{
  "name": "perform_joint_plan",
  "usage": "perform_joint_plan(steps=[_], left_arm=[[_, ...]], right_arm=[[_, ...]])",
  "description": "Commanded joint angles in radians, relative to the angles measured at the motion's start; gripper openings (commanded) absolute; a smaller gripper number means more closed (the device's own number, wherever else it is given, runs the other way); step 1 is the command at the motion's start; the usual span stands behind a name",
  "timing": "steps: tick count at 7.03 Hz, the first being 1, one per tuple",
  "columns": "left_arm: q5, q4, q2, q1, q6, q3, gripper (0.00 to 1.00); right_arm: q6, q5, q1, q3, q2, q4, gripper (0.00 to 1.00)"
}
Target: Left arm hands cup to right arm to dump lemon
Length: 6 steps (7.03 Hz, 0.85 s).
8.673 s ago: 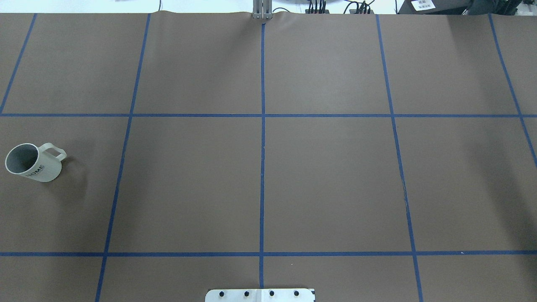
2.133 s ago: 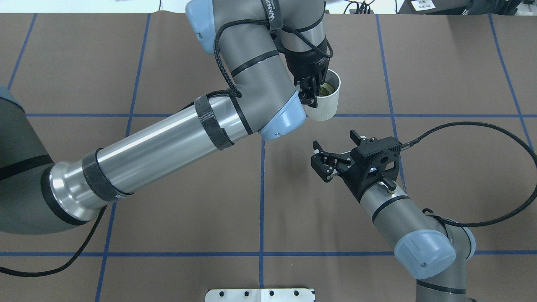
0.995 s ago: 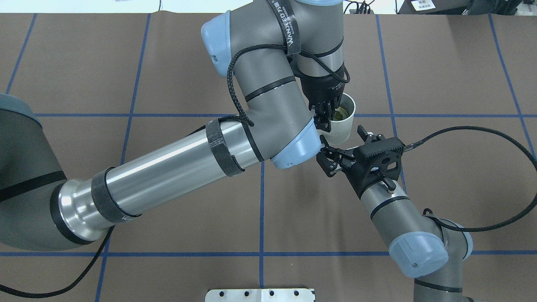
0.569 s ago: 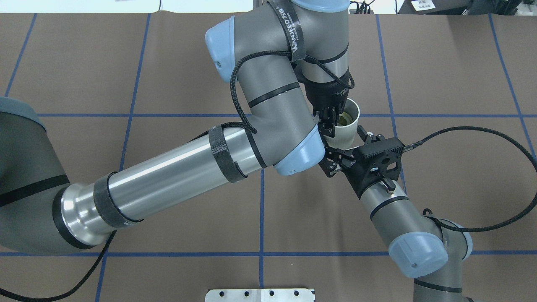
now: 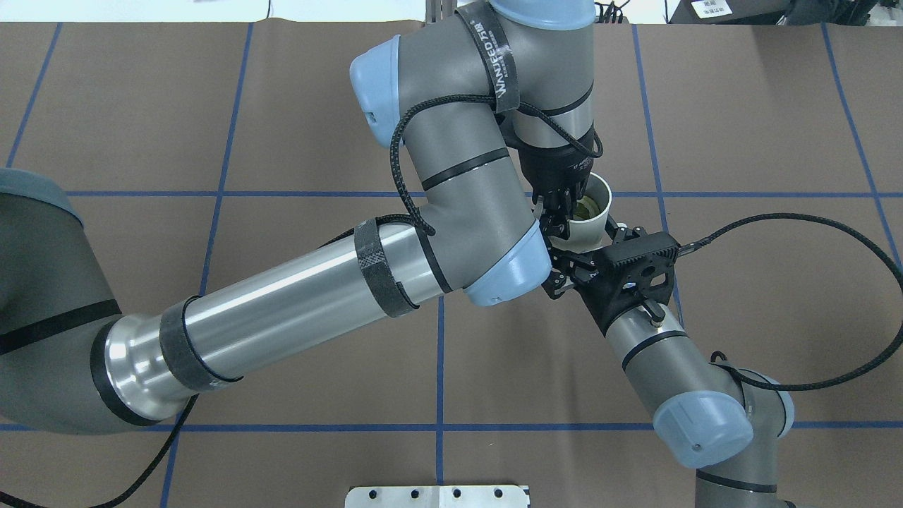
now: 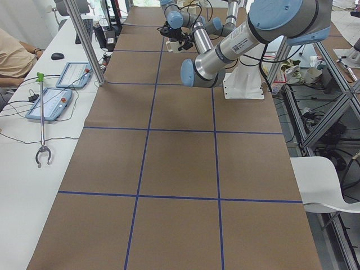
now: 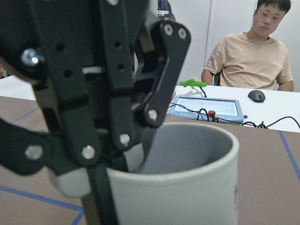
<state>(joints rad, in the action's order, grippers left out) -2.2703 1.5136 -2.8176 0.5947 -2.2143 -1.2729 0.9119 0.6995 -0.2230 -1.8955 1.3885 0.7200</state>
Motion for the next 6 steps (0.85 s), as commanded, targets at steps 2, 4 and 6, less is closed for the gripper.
perform_joint_plan(steps=[2,4,6], left_arm=[[-0.002,-0.001,0.003,-0.003,-0.002,-0.006,0.0],[-0.003,-0.001,0.003,-0.004,-0.002,-0.006,0.0],[-0.006,0.0,0.003,-0.004,-0.002,-0.006,0.49]], right_arm=[[-0.001,0.0,0.001,0.001,0.0,-0.001,0.99],[0.001,0.0,0.002,0.0,0.0,-0.002,0.67],[0.002,0.0,0.005,0.0,0.0,-0.002,0.28]])
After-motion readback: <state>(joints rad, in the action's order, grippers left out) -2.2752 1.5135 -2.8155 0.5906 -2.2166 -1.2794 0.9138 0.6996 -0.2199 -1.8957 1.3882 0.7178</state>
